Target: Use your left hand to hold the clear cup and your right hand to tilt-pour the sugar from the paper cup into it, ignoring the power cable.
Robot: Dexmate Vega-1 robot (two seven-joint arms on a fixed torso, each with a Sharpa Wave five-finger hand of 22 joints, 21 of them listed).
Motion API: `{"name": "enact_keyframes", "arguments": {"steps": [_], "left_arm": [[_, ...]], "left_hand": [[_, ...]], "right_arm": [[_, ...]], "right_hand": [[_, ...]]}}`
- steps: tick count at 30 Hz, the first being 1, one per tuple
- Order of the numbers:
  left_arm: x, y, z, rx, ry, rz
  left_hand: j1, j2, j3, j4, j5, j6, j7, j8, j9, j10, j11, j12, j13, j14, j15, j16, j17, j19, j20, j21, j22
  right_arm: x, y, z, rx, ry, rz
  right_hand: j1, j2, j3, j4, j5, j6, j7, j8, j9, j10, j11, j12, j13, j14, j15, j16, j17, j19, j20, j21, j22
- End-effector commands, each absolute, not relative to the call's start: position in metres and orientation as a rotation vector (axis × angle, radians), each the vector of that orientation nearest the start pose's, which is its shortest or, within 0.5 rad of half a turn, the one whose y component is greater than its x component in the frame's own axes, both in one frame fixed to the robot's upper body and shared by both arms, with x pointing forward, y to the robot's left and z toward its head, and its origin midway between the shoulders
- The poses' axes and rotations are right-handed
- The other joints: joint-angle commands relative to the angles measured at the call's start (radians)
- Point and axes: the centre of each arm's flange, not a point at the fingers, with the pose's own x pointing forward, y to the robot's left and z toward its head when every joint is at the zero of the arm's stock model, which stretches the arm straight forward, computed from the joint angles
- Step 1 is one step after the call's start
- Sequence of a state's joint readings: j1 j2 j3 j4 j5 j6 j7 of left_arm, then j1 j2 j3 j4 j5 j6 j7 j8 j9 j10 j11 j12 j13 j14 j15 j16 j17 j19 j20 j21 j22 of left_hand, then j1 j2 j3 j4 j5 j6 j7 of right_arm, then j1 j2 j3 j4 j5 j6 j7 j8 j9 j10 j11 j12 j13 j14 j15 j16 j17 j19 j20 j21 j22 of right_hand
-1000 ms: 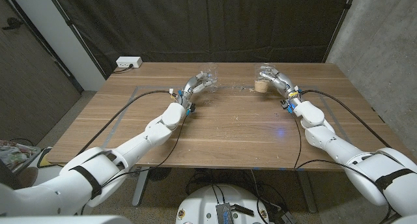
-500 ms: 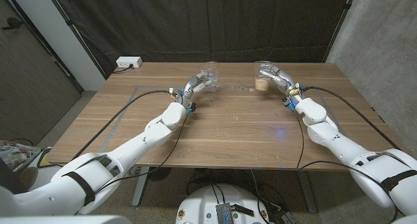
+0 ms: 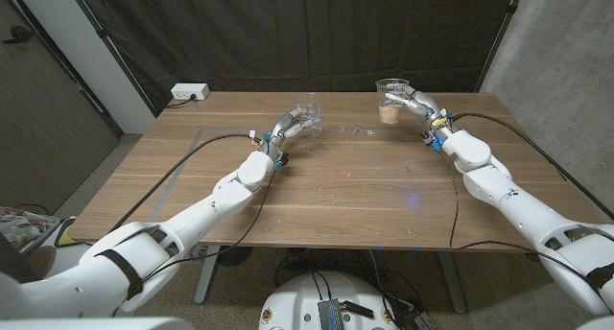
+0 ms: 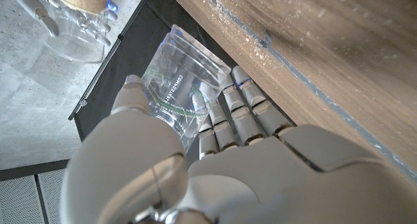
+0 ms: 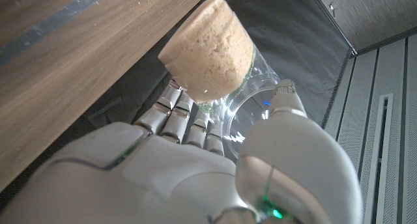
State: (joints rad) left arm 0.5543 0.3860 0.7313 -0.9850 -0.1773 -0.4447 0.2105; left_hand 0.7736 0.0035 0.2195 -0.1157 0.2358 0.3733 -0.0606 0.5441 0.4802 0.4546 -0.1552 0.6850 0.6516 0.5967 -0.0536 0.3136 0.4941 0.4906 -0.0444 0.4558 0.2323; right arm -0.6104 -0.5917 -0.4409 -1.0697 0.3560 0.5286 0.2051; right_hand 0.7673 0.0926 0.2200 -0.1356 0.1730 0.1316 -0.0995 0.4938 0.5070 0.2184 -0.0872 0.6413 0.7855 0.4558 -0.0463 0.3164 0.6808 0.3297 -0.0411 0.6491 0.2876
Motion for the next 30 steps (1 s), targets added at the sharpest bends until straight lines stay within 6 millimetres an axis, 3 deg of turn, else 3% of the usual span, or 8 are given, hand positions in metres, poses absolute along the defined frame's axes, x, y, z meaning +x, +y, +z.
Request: {"name": "enact_keyframes", "arguments": {"steps": [1,15,30], "left_arm": [[0.694,0.168,-0.014,0.480,-0.710,-0.220],[0.698,0.166,-0.015,0.503,-0.694,-0.257],[0.702,0.160,-0.007,0.549,-0.695,-0.291]], "left_hand": [[0.003,0.009,0.002,0.005,-0.005,0.009,-0.003,0.005,0.001,0.010,-0.003,0.005,0.005,0.013,-0.115,-0.004,0.005,-0.002,-0.046,0.005,0.000],[0.005,0.011,0.000,0.005,-0.009,0.012,-0.003,0.007,0.002,0.014,-0.001,0.010,0.010,0.016,-0.116,-0.007,0.010,-0.003,-0.046,0.008,0.000],[0.012,0.015,0.000,0.004,-0.012,0.012,-0.001,0.008,0.002,0.015,0.000,0.011,0.011,0.018,-0.116,-0.011,0.016,-0.005,-0.046,0.011,0.000]], "right_arm": [[0.638,-0.319,0.103,-0.528,-0.771,0.298],[0.622,-0.314,0.154,-0.632,-0.774,0.310],[0.601,-0.292,0.198,-0.783,-0.786,0.326]], "right_hand": [[0.005,0.009,0.011,-0.003,0.008,0.005,0.009,-0.001,0.005,0.002,0.007,-0.001,0.005,0.011,-0.176,-0.006,0.003,-0.003,-0.134,0.005,-0.001],[0.015,0.005,0.014,-0.009,0.009,0.013,0.022,0.000,0.006,0.004,0.016,-0.006,0.007,0.012,-0.174,-0.004,0.006,-0.001,-0.132,0.008,-0.006],[0.014,0.005,0.015,-0.007,0.009,0.037,0.030,0.007,0.007,0.015,0.021,-0.008,0.010,0.017,-0.170,-0.002,0.006,0.000,-0.128,0.012,-0.011]]}}
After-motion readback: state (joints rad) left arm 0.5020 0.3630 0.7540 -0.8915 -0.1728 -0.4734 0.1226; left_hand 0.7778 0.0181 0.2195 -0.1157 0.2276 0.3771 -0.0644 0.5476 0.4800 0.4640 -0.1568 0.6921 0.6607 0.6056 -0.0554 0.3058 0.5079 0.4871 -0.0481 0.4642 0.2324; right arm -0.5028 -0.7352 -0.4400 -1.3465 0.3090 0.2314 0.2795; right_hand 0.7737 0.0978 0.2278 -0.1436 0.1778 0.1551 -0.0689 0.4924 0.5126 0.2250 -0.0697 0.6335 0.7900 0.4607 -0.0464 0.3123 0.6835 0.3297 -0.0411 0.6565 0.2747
